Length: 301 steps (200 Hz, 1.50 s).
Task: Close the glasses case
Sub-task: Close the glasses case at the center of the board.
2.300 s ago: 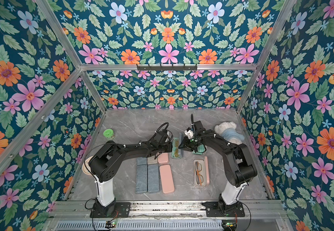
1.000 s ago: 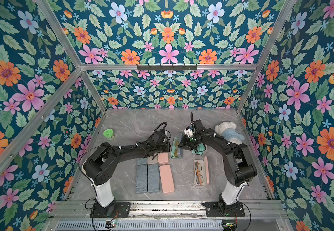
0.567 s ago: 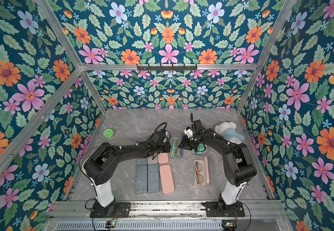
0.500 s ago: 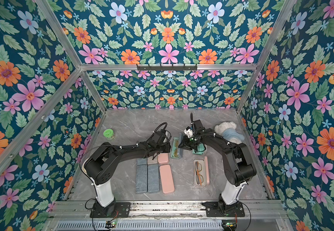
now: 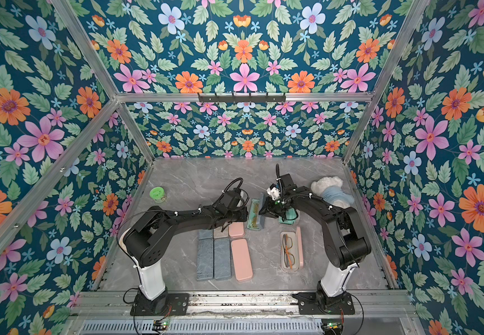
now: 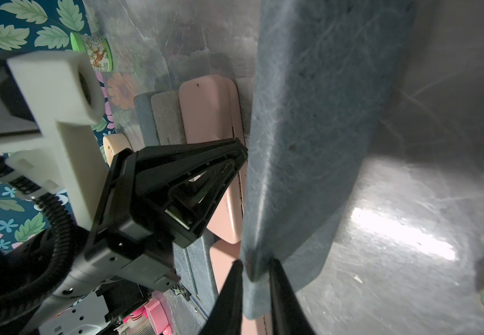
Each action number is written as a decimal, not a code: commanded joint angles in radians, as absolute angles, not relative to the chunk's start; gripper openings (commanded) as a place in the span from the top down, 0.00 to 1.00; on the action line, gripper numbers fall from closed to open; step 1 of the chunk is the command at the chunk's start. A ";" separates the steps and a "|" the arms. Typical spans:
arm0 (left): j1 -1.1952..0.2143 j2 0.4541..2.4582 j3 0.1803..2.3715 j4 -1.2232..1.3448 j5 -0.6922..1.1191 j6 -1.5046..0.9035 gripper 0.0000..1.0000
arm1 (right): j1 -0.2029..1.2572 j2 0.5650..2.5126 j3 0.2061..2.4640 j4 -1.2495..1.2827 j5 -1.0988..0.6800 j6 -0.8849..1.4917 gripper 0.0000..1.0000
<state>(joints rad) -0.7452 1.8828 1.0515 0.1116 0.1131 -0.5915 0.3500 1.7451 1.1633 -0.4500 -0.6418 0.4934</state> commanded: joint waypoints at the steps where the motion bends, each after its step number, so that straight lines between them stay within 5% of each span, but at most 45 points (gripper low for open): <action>1: -0.745 1.885 1.055 0.118 0.115 -0.580 0.86 | 0.350 1.752 1.172 -0.459 -0.632 0.486 0.80; 301: -0.745 1.879 1.039 0.129 0.122 -0.586 0.91 | 0.382 1.837 1.198 -0.442 -0.626 0.492 0.82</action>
<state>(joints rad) -0.7456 1.8870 1.0386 0.1337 0.1291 -0.5922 0.3767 1.8225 1.1973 -0.4171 -0.6743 0.4934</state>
